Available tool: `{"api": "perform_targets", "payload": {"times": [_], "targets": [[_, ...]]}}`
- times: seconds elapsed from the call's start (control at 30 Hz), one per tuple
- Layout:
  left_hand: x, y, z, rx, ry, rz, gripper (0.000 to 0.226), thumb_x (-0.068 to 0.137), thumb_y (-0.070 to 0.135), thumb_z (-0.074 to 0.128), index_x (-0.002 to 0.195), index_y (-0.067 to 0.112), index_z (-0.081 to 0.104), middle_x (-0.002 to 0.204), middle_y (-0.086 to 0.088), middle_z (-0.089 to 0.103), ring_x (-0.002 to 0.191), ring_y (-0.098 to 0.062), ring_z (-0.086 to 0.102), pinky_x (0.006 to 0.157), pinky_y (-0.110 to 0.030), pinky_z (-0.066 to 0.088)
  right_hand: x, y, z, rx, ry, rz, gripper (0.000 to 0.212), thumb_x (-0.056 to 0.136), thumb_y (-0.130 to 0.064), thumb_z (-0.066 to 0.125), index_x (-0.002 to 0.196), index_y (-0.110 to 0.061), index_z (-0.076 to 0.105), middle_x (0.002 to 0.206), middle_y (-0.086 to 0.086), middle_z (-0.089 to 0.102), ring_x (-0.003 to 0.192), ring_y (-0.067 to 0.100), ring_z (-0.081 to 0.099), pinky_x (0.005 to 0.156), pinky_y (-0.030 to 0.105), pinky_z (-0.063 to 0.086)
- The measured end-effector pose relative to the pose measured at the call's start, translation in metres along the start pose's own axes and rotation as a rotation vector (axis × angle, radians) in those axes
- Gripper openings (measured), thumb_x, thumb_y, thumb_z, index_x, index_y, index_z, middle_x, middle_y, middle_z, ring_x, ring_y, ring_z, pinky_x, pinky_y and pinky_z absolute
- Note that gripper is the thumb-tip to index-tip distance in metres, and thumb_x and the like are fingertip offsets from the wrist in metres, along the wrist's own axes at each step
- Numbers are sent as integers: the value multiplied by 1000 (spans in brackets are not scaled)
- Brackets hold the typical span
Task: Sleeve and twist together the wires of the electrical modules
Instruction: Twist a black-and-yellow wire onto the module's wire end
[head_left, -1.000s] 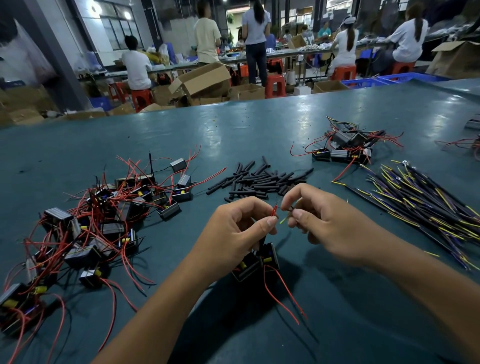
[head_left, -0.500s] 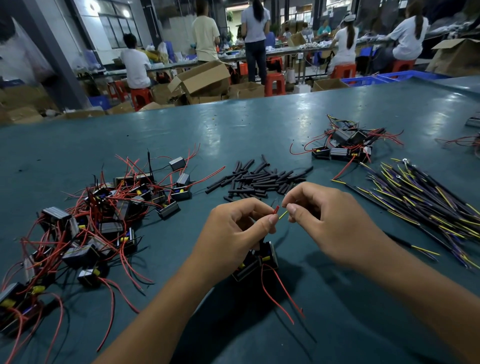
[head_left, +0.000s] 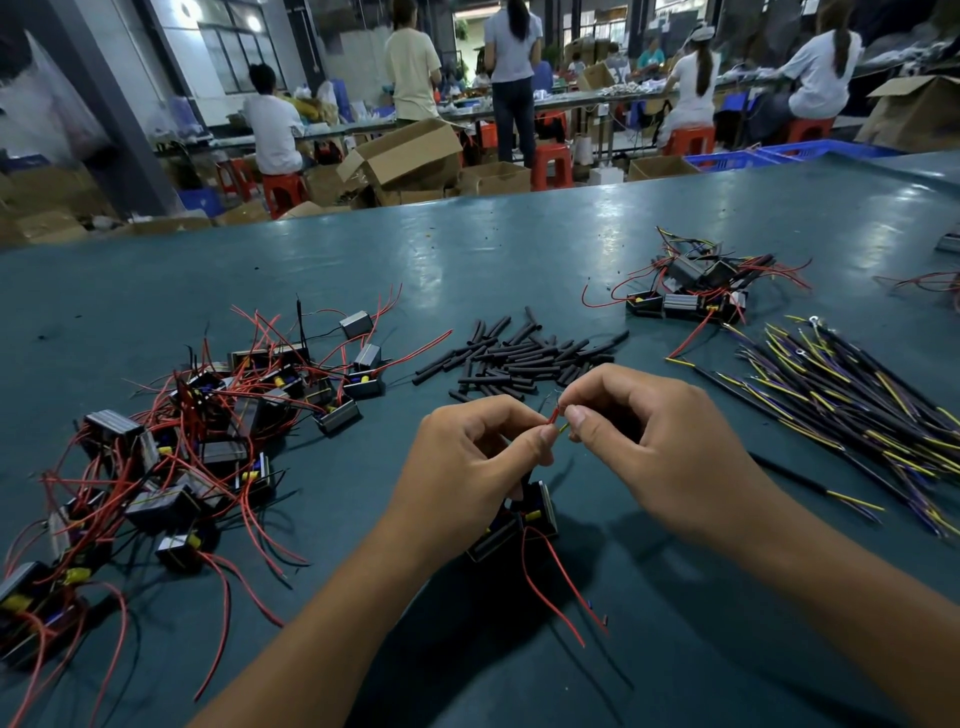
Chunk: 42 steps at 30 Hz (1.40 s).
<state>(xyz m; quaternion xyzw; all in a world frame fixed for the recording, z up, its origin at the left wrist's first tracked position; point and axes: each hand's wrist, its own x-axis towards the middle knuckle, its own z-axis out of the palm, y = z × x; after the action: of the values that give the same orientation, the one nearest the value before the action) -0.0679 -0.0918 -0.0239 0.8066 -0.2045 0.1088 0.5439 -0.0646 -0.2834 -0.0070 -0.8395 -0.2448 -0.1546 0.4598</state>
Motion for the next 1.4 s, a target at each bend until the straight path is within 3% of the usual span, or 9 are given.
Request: {"api": "perform_targets", "payload": {"times": [0.23, 0.37, 0.53, 0.73, 1.0, 1.13, 1.27, 1.33, 1.4], "targets": [[-1, 2, 3, -18, 2, -10, 16, 92, 29, 72, 80, 19, 73, 66, 0, 68, 51, -12, 59, 50, -31, 50, -1, 4, 4, 108, 39, 21, 10, 90, -22, 71, 81, -26, 71, 68, -8, 65, 58, 3, 52, 55, 18, 41], [-2, 9, 2, -23, 5, -13, 10, 91, 23, 73, 85, 15, 74, 71, 1, 70, 53, -16, 61, 51, -35, 52, -2, 4, 6, 138, 40, 11, 12, 91, -21, 71, 80, -24, 70, 64, 0, 63, 57, 22, 52, 52, 32, 42], [-1, 26, -9, 172, 170, 171, 12, 86, 31, 67, 93, 21, 68, 83, 8, 65, 66, -17, 57, 58, -28, 47, -1, -4, 1, -29, 36, -143, 6, 90, -19, 70, 84, -20, 70, 72, -10, 65, 67, 9, 59, 60, 17, 43], [-2, 34, -13, 475, 101, 321, 14, 91, 27, 68, 85, 14, 69, 76, 11, 56, 67, 3, 46, 62, -15, 33, -2, -10, -2, -181, 13, -279, 6, 89, -17, 66, 89, -14, 71, 77, -11, 64, 71, -4, 53, 68, 6, 36], [-3, 39, -10, 103, 54, 8, 19, 86, 26, 62, 70, 17, 66, 49, 15, 45, 45, -3, 35, 47, -13, 28, -4, -12, -1, -328, 33, -394, 10, 90, -17, 65, 88, -9, 71, 79, -3, 64, 72, 10, 55, 68, 19, 42], [-2, 40, -11, -92, 24, -211, 21, 79, 22, 63, 61, 12, 63, 49, 7, 42, 44, -10, 30, 45, -23, 24, -3, -13, -3, -430, 25, -491, 12, 93, -15, 63, 87, -6, 70, 78, 2, 62, 70, 19, 56, 66, 28, 45], [-1, 39, -10, -420, -68, -423, 26, 82, 15, 61, 56, 16, 62, 50, 4, 42, 42, -11, 24, 42, -17, 20, -1, -12, -3, -463, 21, -535, 12, 93, -14, 63, 87, -5, 69, 78, 2, 61, 70, 19, 54, 68, 25, 43], [-1, 37, -17, -335, 6, -215, 17, 81, 13, 59, 65, 15, 65, 54, 5, 46, 44, -11, 31, 42, -18, 26, -1, -10, -4, -420, 20, -500, 12, 93, -15, 64, 86, -6, 69, 78, 1, 62, 71, 16, 54, 71, 21, 41], [0, 33, -29, 36, 43, 156, 12, 85, 5, 62, 83, 15, 69, 69, 6, 55, 53, -13, 42, 52, -20, 35, 0, -8, -6, -390, 6, -468, 11, 92, -16, 64, 88, -7, 70, 80, 0, 63, 71, 17, 56, 70, 22, 43]]}}
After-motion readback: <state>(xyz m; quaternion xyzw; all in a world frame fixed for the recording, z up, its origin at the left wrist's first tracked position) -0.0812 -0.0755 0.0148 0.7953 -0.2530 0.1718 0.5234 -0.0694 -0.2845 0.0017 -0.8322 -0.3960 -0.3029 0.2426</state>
